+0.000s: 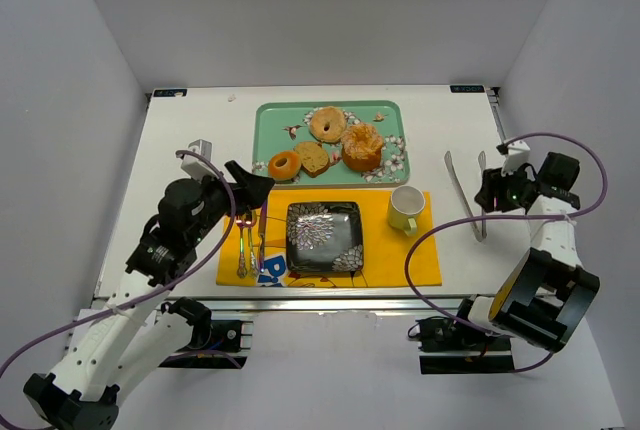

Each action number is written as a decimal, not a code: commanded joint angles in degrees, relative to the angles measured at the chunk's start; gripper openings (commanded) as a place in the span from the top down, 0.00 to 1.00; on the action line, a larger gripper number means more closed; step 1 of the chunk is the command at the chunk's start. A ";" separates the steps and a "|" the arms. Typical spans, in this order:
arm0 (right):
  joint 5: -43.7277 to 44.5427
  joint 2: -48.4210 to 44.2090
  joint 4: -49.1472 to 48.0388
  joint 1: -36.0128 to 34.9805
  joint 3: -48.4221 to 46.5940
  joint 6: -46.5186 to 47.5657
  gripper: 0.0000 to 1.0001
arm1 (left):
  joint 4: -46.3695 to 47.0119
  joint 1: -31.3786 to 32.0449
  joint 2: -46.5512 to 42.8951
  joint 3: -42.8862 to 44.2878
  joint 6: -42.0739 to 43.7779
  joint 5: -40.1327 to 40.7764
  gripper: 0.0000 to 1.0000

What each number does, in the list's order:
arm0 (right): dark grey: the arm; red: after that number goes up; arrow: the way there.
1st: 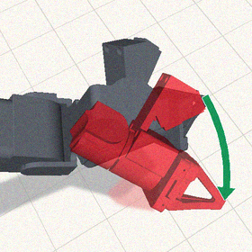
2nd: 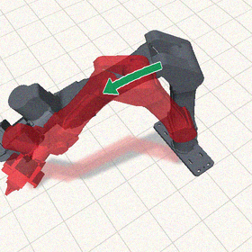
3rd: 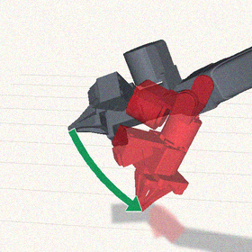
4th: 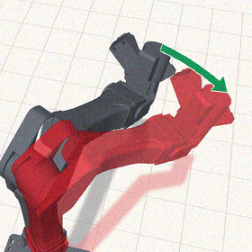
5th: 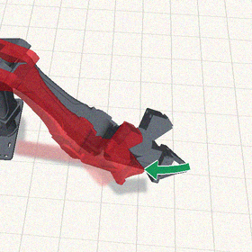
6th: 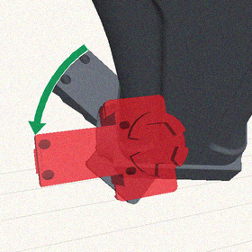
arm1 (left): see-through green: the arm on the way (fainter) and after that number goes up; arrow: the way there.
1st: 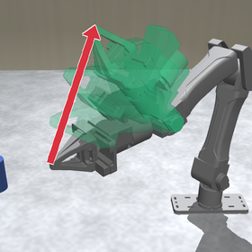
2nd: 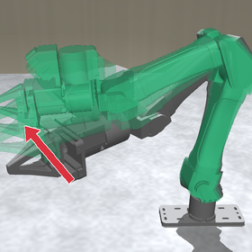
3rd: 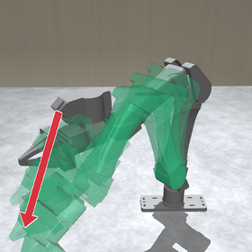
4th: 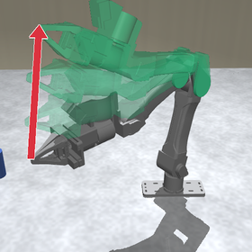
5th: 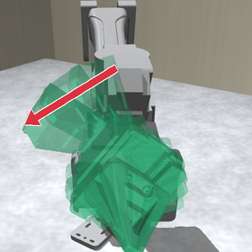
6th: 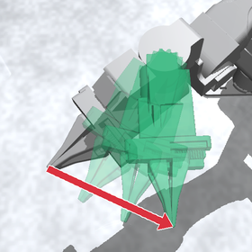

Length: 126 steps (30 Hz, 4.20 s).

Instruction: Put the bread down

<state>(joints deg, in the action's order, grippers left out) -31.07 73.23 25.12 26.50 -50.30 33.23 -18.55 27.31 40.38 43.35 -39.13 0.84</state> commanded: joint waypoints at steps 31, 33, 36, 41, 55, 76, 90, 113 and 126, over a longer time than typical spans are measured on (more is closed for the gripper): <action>22.45 15.00 -15.45 -10.50 3.47 -6.68 0.11 | 1.76 -0.15 0.14 -4.15 -1.12 -0.23 0.13; 24.91 17.55 -16.50 -11.73 2.32 -8.00 0.11 | 1.85 -0.15 1.01 -3.98 -0.94 -0.14 0.13; 26.76 20.80 -16.25 -12.00 -0.40 -9.68 0.12 | 1.85 -0.15 2.86 -2.93 -0.42 -0.14 0.13; 26.50 22.30 -15.46 -12.00 -1.99 -9.06 0.24 | 2.63 -0.15 4.88 -2.13 0.20 0.21 0.13; 21.41 19.06 -12.38 -11.91 0.65 -8.71 0.75 | 2.99 -0.15 5.85 -1.08 1.17 -0.49 0.12; 6.29 21.77 -4.47 -26.40 -30.37 -17.32 0.69 | -1.23 -0.15 0.76 0.41 0.02 1.53 0.12; 5.14 33.11 -5.00 -39.51 -47.07 -21.19 0.60 | -3.78 -0.15 0.05 2.17 -0.59 3.02 0.12; 8.22 49.63 -4.91 -42.23 -62.99 -20.05 0.48 | -3.43 -0.15 4.09 3.14 -0.50 3.64 0.13; 9.01 51.49 -3.33 -42.15 -62.90 -18.12 0.45 | -3.16 -0.15 5.32 3.49 -0.06 3.55 0.12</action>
<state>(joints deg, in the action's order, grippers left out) -22.39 124.25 21.91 -15.77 -110.78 13.96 -22.26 27.31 45.89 44.75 -39.83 3.90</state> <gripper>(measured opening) 0.542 0.873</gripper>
